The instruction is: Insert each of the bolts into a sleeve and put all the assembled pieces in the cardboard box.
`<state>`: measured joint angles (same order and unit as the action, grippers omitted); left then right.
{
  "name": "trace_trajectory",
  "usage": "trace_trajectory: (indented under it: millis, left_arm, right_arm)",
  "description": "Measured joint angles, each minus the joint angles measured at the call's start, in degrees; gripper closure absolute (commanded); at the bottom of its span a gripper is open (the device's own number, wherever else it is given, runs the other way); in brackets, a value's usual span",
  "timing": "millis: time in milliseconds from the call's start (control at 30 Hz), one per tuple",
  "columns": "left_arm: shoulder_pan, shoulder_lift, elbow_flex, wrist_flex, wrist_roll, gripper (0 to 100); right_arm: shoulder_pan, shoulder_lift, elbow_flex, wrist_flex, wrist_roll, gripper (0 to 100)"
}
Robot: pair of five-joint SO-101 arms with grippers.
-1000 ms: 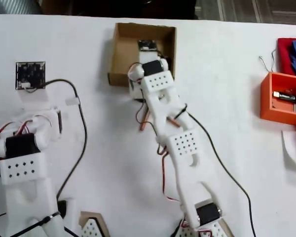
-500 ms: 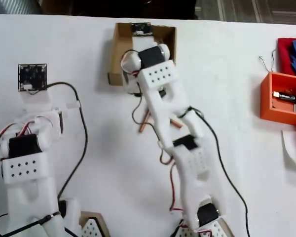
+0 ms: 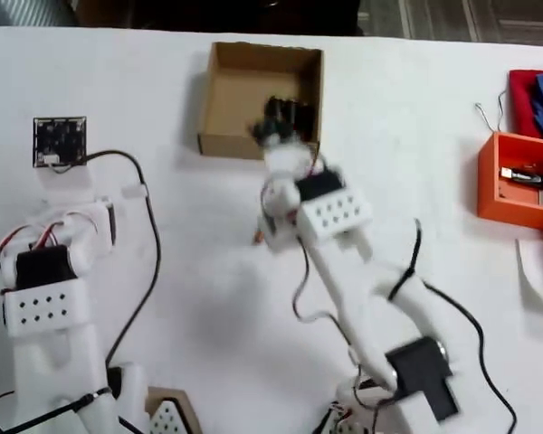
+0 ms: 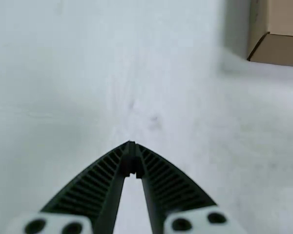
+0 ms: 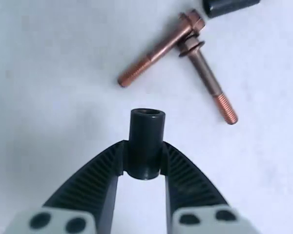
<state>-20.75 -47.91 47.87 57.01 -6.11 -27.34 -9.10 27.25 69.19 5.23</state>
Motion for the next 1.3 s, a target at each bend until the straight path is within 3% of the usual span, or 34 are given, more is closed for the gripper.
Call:
trace_trajectory:
  millis: [167,400,633,1000,1300]
  left_arm:
    - [0.00,0.00,0.00,0.00,0.00,97]
    - [0.00,0.00,0.00,0.00,0.00,97]
    - [0.00,0.00,0.00,0.00,0.00,97]
    - [-0.09,0.00,0.00,0.00,0.00,97]
    - [-0.09,0.00,0.00,0.00,0.00,97]
  right_arm:
    - [0.18,-1.93,11.69,-6.95,0.62,97.6]
    - [-0.97,0.97,13.01,-8.70,5.71,96.1]
    - [-1.23,7.47,12.92,-9.14,7.56,80.4]
    - [-1.14,8.18,9.58,-9.14,7.74,88.2]
    - [-1.05,8.18,9.49,-9.14,7.74,87.9]
